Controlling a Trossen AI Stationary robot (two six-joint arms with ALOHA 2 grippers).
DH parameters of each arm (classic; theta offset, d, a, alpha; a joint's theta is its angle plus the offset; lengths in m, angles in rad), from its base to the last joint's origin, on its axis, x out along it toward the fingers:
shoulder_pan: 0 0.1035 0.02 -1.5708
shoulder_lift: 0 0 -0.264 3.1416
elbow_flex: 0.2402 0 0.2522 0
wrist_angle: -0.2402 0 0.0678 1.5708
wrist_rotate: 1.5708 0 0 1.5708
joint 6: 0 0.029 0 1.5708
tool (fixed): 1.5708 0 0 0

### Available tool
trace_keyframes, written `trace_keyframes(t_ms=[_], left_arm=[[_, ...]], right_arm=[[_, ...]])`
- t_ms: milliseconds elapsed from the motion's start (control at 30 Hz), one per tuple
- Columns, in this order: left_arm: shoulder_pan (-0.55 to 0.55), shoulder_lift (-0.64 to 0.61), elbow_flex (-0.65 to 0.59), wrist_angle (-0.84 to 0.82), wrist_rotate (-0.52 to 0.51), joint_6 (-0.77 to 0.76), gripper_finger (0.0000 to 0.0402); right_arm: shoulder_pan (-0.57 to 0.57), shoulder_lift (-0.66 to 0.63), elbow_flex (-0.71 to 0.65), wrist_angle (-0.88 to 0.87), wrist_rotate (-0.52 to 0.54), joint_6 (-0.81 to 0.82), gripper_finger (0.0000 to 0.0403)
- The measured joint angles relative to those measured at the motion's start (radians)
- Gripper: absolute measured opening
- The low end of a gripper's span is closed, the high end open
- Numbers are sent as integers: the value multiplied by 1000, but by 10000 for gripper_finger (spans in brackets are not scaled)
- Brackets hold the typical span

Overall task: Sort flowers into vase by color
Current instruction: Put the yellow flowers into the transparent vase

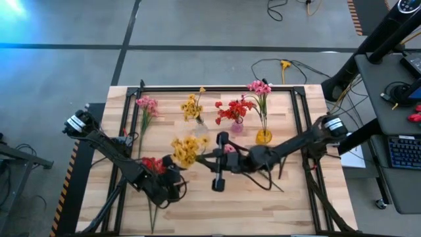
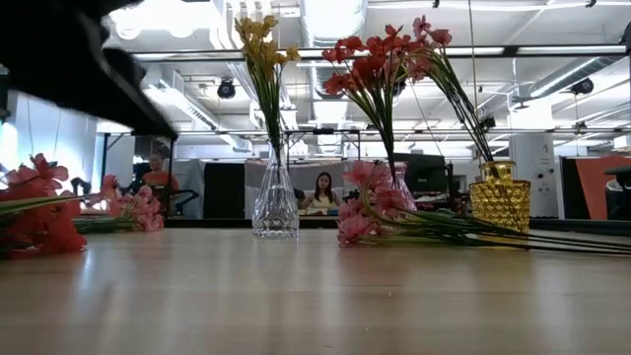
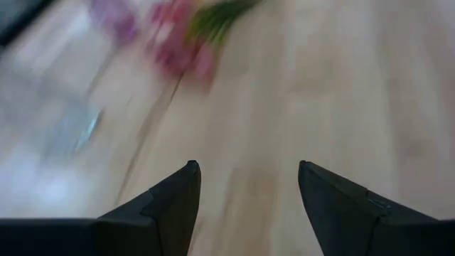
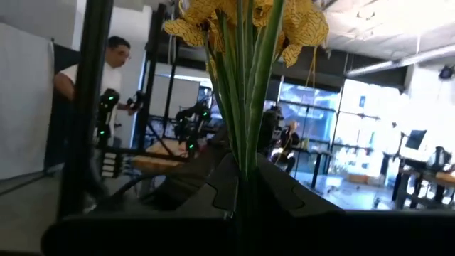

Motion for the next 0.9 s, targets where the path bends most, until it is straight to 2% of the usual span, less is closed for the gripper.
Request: trace_keyframes(t_ms=[167,300,433,600,733,900], left_arm=[[0,0,0,273,19,323,219],[0,0,0,414,72,461,219],[0,0,-1,504,92,516,219],[3,0,-2,640,114,578,219],[3,0,-1,741,161,624,219],[13,1,0,817,162,630,219]], right_arm=[[57,-98,-37,-85,22,29,18],[87,-156,-144,-14,23,64,18],[110,-140,-283,197,29,77,18],[126,-57,-359,455,31,19,18],[126,6,-364,541,33,-16,18],[126,52,-316,553,20,-38,18]])
